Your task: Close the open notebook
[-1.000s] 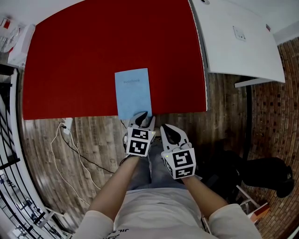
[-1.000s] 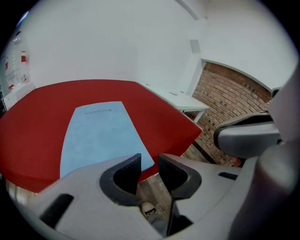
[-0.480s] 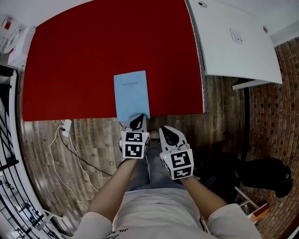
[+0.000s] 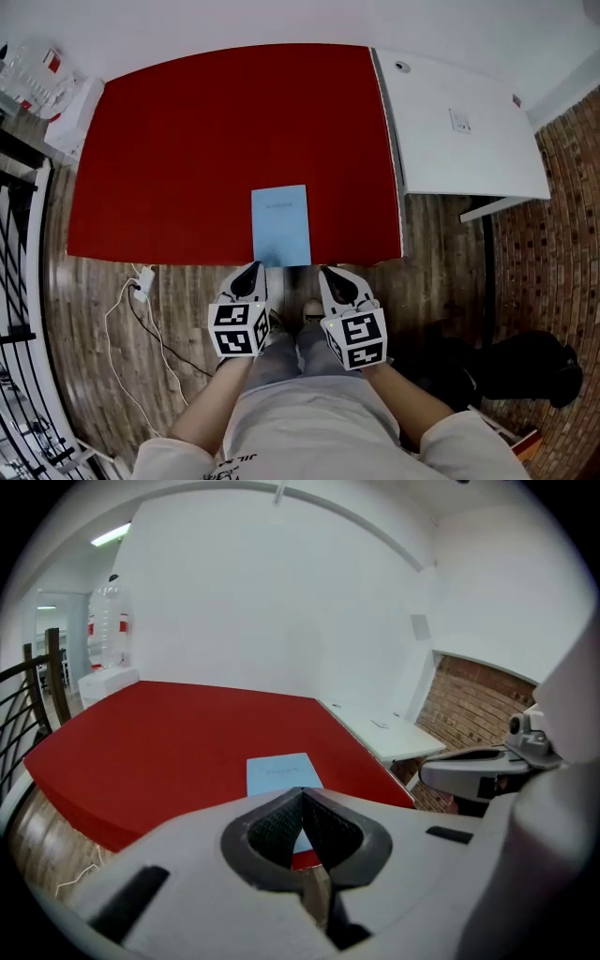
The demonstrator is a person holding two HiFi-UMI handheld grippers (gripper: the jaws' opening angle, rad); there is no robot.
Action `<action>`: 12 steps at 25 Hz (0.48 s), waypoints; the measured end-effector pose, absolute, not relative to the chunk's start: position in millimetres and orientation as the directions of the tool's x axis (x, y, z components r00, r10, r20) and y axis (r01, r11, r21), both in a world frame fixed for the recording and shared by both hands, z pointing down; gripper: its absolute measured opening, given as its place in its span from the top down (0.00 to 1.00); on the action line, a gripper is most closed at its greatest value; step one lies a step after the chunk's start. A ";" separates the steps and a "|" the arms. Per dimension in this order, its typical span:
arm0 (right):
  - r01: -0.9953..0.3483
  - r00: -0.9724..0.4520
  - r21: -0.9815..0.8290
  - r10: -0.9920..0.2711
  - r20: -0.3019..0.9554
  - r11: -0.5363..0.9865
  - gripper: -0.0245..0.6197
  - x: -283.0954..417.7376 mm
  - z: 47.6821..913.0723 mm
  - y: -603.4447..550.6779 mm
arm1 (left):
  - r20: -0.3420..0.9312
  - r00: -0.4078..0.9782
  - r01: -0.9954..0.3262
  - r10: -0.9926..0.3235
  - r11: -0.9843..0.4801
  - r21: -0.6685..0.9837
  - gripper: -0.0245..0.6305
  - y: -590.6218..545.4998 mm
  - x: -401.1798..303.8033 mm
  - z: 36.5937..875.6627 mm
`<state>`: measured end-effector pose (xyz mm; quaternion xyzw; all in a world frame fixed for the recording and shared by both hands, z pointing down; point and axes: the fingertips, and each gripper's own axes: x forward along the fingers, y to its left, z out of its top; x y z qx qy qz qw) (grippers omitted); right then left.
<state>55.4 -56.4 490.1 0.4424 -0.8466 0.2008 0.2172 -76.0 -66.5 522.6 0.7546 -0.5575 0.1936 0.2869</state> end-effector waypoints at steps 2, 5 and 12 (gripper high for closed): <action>-0.830 -0.521 -0.141 -0.660 0.541 0.540 0.95 47.6 476.3 -56.1 | 0.597 0.295 -0.955 -0.746 -0.208 0.212 0.95 -58.8 -83.6 507.5; -0.821 -0.534 -0.134 -0.662 0.527 0.555 0.95 36.5 458.3 -54.8 | 0.579 0.275 -0.961 -0.768 -0.195 0.197 0.95 -44.9 -93.4 492.6; -0.804 -0.555 -0.139 -0.644 0.526 0.579 0.95 11.5 443.2 -34.5 | 0.587 0.240 -0.963 -0.773 -0.114 0.244 0.95 -1.7 -111.4 484.0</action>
